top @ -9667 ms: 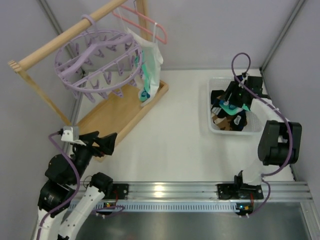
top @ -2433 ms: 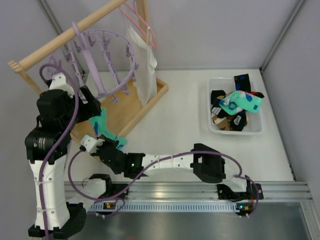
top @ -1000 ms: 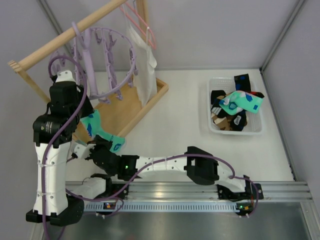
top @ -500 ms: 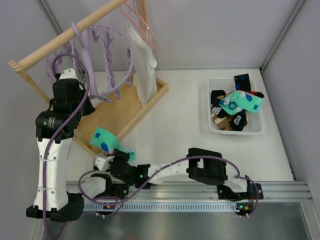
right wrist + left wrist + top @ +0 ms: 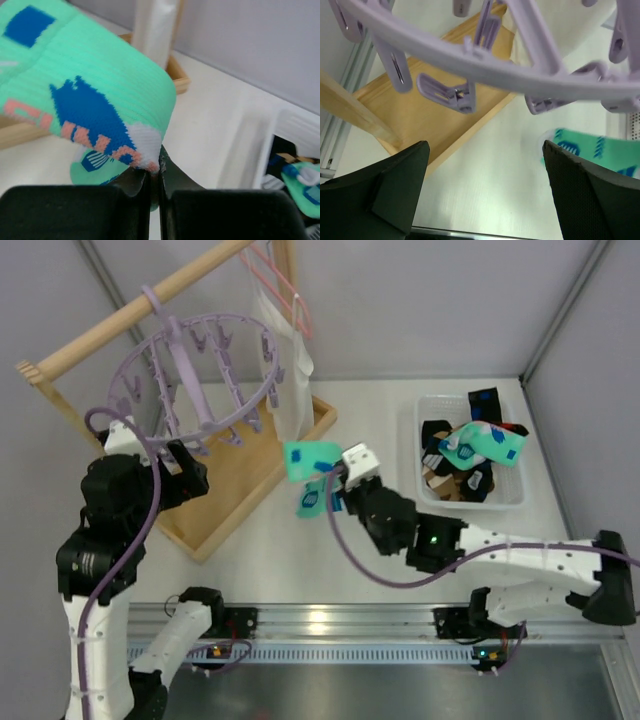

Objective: Remove the socks clipped to the hanger

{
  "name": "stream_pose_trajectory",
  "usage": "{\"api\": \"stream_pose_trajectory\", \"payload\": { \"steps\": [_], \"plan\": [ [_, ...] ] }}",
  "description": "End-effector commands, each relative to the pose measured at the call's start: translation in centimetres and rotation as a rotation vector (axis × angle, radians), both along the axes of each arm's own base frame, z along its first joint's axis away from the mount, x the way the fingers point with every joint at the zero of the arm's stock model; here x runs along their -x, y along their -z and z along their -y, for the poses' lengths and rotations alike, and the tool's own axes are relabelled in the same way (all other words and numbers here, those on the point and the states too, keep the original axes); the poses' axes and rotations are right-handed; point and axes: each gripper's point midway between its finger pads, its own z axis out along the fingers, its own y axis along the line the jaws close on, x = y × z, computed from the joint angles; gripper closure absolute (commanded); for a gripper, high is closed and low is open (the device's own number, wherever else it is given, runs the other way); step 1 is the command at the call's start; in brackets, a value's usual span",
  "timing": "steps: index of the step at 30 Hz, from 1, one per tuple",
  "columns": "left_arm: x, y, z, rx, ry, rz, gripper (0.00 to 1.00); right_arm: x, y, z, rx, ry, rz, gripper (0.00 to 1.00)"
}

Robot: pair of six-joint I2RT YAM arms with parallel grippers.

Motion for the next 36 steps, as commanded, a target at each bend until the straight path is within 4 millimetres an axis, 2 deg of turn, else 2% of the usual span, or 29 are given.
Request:
{"api": "stream_pose_trajectory", "payload": {
  "steps": [1,2,3,4,5,6,7,8,10,11,12,13,14,16,17,19,20,22,23,25,26,27,28,29,30,31,33,34,36],
  "plan": [
    [1.2,-1.6,0.8,0.059,0.033,0.148,0.02,-2.1,0.8,6.4,0.041,0.139,-0.083,1.0],
    [1.5,-1.7,0.8,0.066,0.034,0.174,0.02,-3.4,-0.1,9.6,0.05,0.206,-0.09,1.0],
    [2.5,-1.5,0.9,0.08,0.045,0.222,0.02,-4.0,-1.7,11.0,0.026,0.236,-0.082,1.0],
    [2.9,-1.7,1.0,0.087,0.053,0.253,0.02,-4.6,-2.3,12.1,0.031,0.248,-0.087,1.0],
    [3.4,-1.5,1.0,0.091,0.054,0.278,0.02,-5.9,-2.6,15.3,0.039,0.331,-0.102,1.0],
    [3.7,-1.7,0.9,0.093,0.054,0.316,0.02,-6.5,-3.9,16.8,0.019,0.367,-0.099,1.0],
    [4.3,-1.1,0.5,0.091,0.04,0.338,0.02,-7.2,-4.1,18.0,0.02,0.39,-0.112,1.0],
    [4.5,-0.9,0.3,0.088,0.032,0.35,0.02,-8.7,-4.0,21.2,0.017,0.49,-0.125,1.0],
    [4.9,0.2,-0.4,0.072,-0.003,0.351,0.02,-10.0,-3.6,23.1,0.003,0.511,-0.156,1.0],
    [4.9,0.7,-0.7,0.067,-0.018,0.346,0.02,-11.4,-2.9,26.1,-0.001,0.596,-0.175,1.0],
    [4.6,1.8,-1.0,0.059,-0.035,0.328,0.02,-12.3,-2.7,26.3,-0.027,0.566,-0.189,1.0],
    [4.6,2.2,-1.1,0.056,-0.039,0.323,0.02,-13.1,-2.4,27.3,-0.041,0.582,-0.195,1.0],
    [4.8,2.6,-1.2,0.054,-0.043,0.327,0.02,-14.4,-1.5,29.9,-0.052,0.649,-0.219,1.0],
    [5.0,2.6,-1.3,0.057,-0.044,0.339,0.02,-16.3,-1.4,30.8,-0.094,0.635,-0.227,1.0],
    [5.2,2.4,-1.2,0.061,-0.033,0.352,0.02,-17.6,0.1,32.5,-0.098,0.678,-0.268,1.0],
    [5.6,2.2,-1.3,0.068,-0.037,0.371,0.02,-19.2,0.3,33.8,-0.111,0.717,-0.27,1.0],
    [5.7,2.2,-1.4,0.07,-0.04,0.376,0.02,-20.5,1.9,34.4,-0.101,0.731,-0.306,1.0],
    [6.0,2.1,-1.4,0.073,-0.039,0.385,0.02,-22.0,2.6,35.0,-0.084,0.747,-0.329,1.0],
    [6.0,2.0,-1.4,0.076,-0.039,0.389,0.02,-23.2,5.3,35.3,-0.054,0.753,-0.392,1.0],
    [6.1,1.9,-1.3,0.081,-0.037,0.395,0.02,-24.5,7.0,35.9,-0.026,0.785,-0.432,1.0],
    [6.1,2.0,-1.3,0.08,-0.037,0.392,0.02,-25.0,10.3,36.1,0.006,0.798,-0.517,0.99],
    [6.1,2.0,-1.3,0.08,-0.037,0.392,0.02,-25.6,11.1,36.2,0.007,0.804,-0.545,0.91],
    [6.2,1.9,-1.3,0.08,-0.034,0.395,0.02,-25.9,12.4,36.6,0.001,0.824,-0.58,0.76],
    [6.2,2.0,-1.3,0.08,-0.034,0.395,0.02,-25.9,15.5,36.5,0.029,0.826,-0.659,0.65],
    [6.2,2.0,-1.2,0.082,-0.028,0.395,0.02,-26.3,16.3,36.5,0.03,0.825,-0.683,0.54],
    [6.3,1.9,-1.0,0.085,-0.018,0.397,0.02,-26.1,18.8,38.2,0.037,0.865,-0.747,0.49],
    [6.4,1.9,-1.0,0.086,-0.011,0.401,0.02,-25.6,20.8,38.6,0.057,0.881,-0.817,0.45],
    [6.5,1.8,-1.0,0.087,-0.016,0.406,0.02,-25.3,22.5,38.5,0.055,0.874,-0.861,0.44],
    [6.5,1.8,-1.0,0.088,-0.014,0.409,0.02,-24.8,24.3,38.0,0.054,0.839,-0.92,0.44]
  ]
}}
